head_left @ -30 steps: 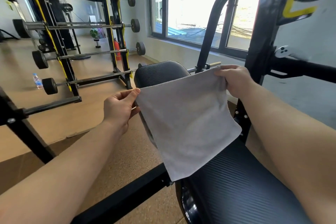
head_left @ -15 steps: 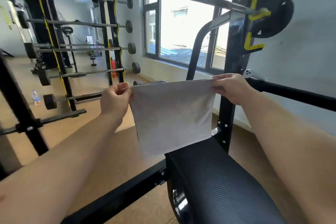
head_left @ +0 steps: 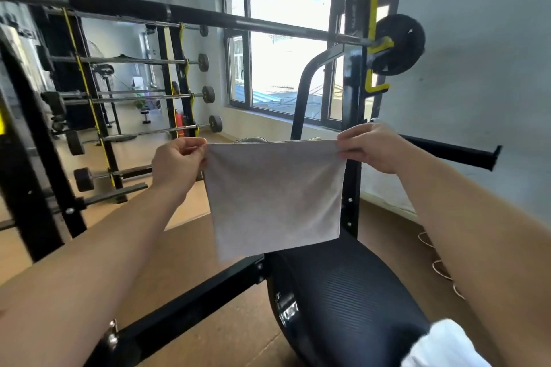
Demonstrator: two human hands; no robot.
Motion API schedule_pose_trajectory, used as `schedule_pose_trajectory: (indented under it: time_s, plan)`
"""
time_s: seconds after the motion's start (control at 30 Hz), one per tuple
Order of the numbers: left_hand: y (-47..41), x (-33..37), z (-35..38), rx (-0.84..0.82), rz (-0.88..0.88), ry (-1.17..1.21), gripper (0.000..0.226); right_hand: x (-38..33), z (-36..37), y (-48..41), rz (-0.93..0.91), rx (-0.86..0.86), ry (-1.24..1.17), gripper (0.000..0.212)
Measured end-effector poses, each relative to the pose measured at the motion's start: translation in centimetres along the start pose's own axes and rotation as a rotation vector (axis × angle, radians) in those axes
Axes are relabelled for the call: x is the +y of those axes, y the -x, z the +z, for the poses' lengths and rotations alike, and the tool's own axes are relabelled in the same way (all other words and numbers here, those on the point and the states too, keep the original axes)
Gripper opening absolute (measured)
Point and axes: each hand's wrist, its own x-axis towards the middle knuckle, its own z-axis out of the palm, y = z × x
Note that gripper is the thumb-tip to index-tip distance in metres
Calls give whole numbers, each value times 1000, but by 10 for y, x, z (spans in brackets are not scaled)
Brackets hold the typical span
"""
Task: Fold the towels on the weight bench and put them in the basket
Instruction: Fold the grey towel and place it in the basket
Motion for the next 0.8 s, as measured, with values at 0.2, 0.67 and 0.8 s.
schedule_pose_trajectory:
  time_s: [0.2, 0.67, 0.8]
  plan:
    - [56, 20, -26, -60, 26, -65, 14, -3, -14, 70, 14, -72, 171, 15]
    - [157, -15, -67, -224, -79, -223, 9, 62, -16, 189, 40, -228, 514, 8]
    - [165, -48, -70, -240, -194, -251, 5, 87, -10, 205, 213, -396, 309, 8]
